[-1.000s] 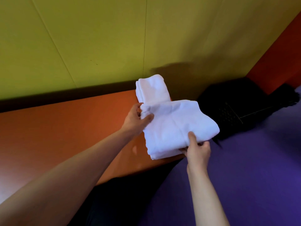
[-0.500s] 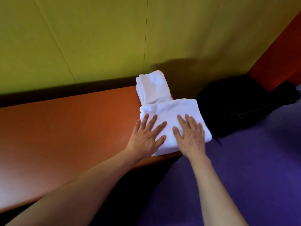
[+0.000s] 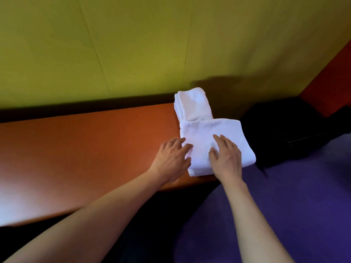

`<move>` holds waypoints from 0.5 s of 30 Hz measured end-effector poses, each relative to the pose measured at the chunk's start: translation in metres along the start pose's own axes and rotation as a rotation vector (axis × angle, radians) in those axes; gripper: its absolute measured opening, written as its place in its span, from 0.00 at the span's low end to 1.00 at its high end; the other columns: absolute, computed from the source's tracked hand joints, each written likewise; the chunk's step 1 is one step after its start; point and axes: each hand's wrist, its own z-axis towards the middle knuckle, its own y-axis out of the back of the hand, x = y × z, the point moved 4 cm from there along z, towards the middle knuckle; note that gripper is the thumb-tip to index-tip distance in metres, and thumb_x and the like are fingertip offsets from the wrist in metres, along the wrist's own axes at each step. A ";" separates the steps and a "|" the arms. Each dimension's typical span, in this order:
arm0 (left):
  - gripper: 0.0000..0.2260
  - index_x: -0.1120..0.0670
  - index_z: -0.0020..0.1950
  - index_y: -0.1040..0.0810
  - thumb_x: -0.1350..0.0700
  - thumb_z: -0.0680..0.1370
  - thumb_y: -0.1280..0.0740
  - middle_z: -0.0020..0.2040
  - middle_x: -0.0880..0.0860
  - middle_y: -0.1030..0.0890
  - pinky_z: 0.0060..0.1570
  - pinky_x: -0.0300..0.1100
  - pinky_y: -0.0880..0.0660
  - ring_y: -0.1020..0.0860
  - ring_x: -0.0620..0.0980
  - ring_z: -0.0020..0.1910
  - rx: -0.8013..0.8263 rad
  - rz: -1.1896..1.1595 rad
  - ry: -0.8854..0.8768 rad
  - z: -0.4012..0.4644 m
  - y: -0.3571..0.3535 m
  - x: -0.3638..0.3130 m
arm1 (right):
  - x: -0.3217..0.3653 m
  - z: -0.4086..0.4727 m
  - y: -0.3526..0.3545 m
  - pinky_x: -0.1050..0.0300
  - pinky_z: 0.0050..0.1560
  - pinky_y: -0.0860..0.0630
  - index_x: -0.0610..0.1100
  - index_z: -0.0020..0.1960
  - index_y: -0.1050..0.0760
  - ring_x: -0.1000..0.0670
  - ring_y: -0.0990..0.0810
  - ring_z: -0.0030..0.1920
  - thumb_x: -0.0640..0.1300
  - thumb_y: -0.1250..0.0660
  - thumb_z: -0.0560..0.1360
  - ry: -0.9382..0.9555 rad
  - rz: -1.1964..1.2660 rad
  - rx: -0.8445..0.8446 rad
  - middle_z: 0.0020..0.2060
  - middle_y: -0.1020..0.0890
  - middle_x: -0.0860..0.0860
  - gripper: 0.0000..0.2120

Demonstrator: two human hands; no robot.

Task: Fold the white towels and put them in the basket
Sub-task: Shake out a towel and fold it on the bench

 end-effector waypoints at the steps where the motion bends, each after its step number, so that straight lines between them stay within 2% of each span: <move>1: 0.20 0.48 0.71 0.27 0.46 0.80 0.42 0.72 0.55 0.28 0.64 0.56 0.31 0.30 0.60 0.70 -0.045 0.000 0.004 -0.010 0.006 0.004 | 0.011 -0.005 -0.001 0.42 0.69 0.33 0.45 0.71 0.27 0.41 0.28 0.70 0.44 0.34 0.77 0.022 0.031 -0.022 0.70 0.25 0.43 0.22; 5: 0.18 0.48 0.64 0.23 0.46 0.77 0.42 0.65 0.53 0.23 0.57 0.53 0.27 0.24 0.59 0.61 -0.161 -0.003 0.073 -0.055 0.031 0.024 | 0.067 -0.031 -0.007 0.46 0.64 0.30 0.46 0.68 0.25 0.44 0.25 0.65 0.43 0.33 0.76 0.145 0.119 -0.058 0.65 0.21 0.46 0.20; 7: 0.17 0.49 0.64 0.23 0.48 0.77 0.40 0.64 0.53 0.23 0.57 0.53 0.28 0.24 0.58 0.60 -0.215 0.009 0.113 -0.080 0.043 0.037 | 0.097 -0.044 -0.006 0.46 0.62 0.29 0.46 0.66 0.24 0.44 0.24 0.63 0.42 0.32 0.75 0.203 0.164 -0.076 0.63 0.20 0.48 0.20; 10: 0.15 0.49 0.64 0.24 0.48 0.78 0.38 0.63 0.52 0.24 0.58 0.52 0.29 0.26 0.57 0.60 -0.283 0.031 0.170 -0.120 0.058 0.059 | 0.141 -0.063 -0.011 0.48 0.63 0.29 0.49 0.67 0.26 0.47 0.25 0.63 0.42 0.32 0.74 0.271 0.196 -0.017 0.63 0.22 0.50 0.21; 15: 0.15 0.49 0.63 0.24 0.49 0.78 0.37 0.61 0.51 0.24 0.58 0.52 0.29 0.26 0.56 0.60 -0.345 0.044 0.310 -0.191 0.077 0.104 | 0.212 -0.085 -0.027 0.49 0.62 0.28 0.50 0.67 0.26 0.48 0.25 0.62 0.43 0.35 0.76 0.391 0.247 0.020 0.63 0.22 0.51 0.19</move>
